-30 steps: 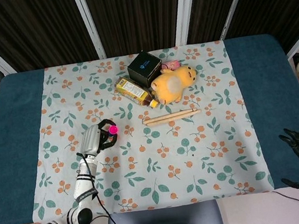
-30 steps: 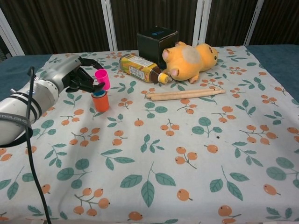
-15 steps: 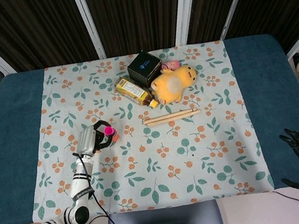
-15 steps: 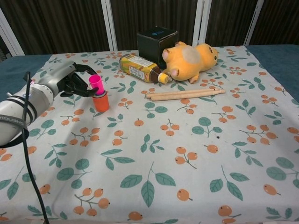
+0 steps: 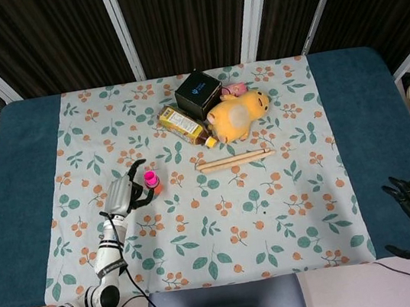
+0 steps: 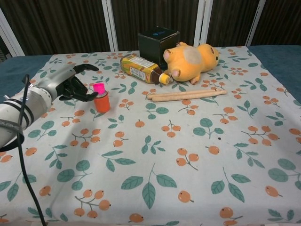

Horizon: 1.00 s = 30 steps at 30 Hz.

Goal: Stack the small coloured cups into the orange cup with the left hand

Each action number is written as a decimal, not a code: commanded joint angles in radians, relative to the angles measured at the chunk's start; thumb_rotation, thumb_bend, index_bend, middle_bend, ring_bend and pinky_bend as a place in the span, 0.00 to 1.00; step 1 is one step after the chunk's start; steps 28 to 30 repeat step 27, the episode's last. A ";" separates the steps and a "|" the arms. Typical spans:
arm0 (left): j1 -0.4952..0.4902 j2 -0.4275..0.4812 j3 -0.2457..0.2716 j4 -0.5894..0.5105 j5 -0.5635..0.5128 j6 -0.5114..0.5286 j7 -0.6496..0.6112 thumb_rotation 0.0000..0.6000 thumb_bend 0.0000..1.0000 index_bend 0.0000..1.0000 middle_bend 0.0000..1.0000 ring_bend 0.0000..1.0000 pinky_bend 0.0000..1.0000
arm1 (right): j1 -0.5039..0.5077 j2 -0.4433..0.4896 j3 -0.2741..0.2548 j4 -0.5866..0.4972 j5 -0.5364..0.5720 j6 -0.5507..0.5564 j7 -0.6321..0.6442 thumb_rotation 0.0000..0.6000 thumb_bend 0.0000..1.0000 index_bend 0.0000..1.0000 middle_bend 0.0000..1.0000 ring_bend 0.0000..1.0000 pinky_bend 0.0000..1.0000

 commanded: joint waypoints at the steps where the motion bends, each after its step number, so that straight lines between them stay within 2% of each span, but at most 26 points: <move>1: 0.055 0.076 0.055 -0.104 0.108 0.091 -0.012 1.00 0.35 0.00 1.00 1.00 1.00 | 0.000 -0.003 -0.001 -0.001 -0.002 -0.003 -0.008 1.00 0.12 0.00 0.00 0.00 0.00; 4: 0.116 0.155 0.120 -0.193 0.216 0.176 -0.039 1.00 0.35 0.00 1.00 1.00 1.00 | 0.000 -0.007 -0.005 -0.003 -0.007 -0.007 -0.021 1.00 0.12 0.00 0.00 0.00 0.00; 6: 0.176 0.221 0.178 -0.248 0.321 0.278 -0.067 1.00 0.35 0.00 0.99 1.00 1.00 | -0.003 -0.008 -0.007 -0.004 -0.012 -0.005 -0.029 1.00 0.12 0.00 0.00 0.00 0.00; 7: 0.205 0.249 0.210 -0.265 0.375 0.328 -0.086 1.00 0.35 0.00 0.96 1.00 1.00 | -0.004 -0.010 -0.007 -0.003 -0.013 -0.003 -0.034 1.00 0.12 0.00 0.00 0.00 0.00; 8: 0.245 0.290 0.262 -0.282 0.448 0.390 -0.108 1.00 0.35 0.00 0.87 0.94 0.98 | -0.006 -0.012 -0.009 -0.003 -0.015 -0.002 -0.042 1.00 0.12 0.00 0.00 0.00 0.00; 9: 0.272 0.325 0.307 -0.286 0.501 0.427 -0.109 1.00 0.35 0.00 0.70 0.77 0.85 | -0.007 -0.013 -0.011 -0.004 -0.017 -0.003 -0.048 1.00 0.12 0.00 0.00 0.00 0.00; 10: 0.300 0.358 0.349 -0.285 0.546 0.462 -0.105 1.00 0.35 0.00 0.59 0.65 0.73 | -0.007 -0.014 -0.013 -0.004 -0.020 -0.005 -0.055 1.00 0.12 0.00 0.00 0.00 0.00; 11: 0.339 0.392 0.396 -0.278 0.593 0.509 -0.102 1.00 0.35 0.00 0.43 0.43 0.49 | -0.007 -0.015 -0.016 -0.006 -0.023 -0.009 -0.064 1.00 0.12 0.00 0.00 0.00 0.00; 12: 0.365 0.412 0.431 -0.265 0.622 0.537 -0.097 1.00 0.35 0.00 0.32 0.28 0.33 | -0.007 -0.017 -0.018 -0.007 -0.026 -0.011 -0.070 1.00 0.12 0.00 0.00 0.00 0.00; 13: 0.392 0.431 0.463 -0.252 0.638 0.555 -0.086 1.00 0.35 0.00 0.23 0.18 0.21 | -0.008 -0.019 -0.019 -0.009 -0.029 -0.011 -0.076 1.00 0.12 0.00 0.00 0.00 0.00; 15: 0.446 0.455 0.511 -0.223 0.655 0.590 -0.050 1.00 0.35 0.00 0.11 0.05 0.11 | -0.010 -0.023 -0.022 -0.011 -0.039 -0.008 -0.089 1.00 0.12 0.00 0.00 0.00 0.00; 17: 0.487 0.454 0.527 -0.192 0.649 0.615 -0.038 1.00 0.36 0.00 0.06 0.01 0.08 | -0.013 -0.027 -0.025 -0.013 -0.046 -0.003 -0.096 1.00 0.12 0.00 0.00 0.00 0.00; 20: 0.488 0.484 0.546 -0.199 0.665 0.593 -0.030 1.00 0.37 0.00 0.02 0.00 0.03 | -0.016 -0.032 -0.027 -0.010 -0.054 0.004 -0.103 1.00 0.12 0.00 0.00 0.00 0.00; 30: 0.497 0.484 0.519 -0.207 0.653 0.580 0.016 1.00 0.37 0.00 0.02 0.00 0.03 | -0.013 -0.035 -0.024 -0.010 -0.049 -0.001 -0.107 1.00 0.12 0.00 0.00 0.00 0.00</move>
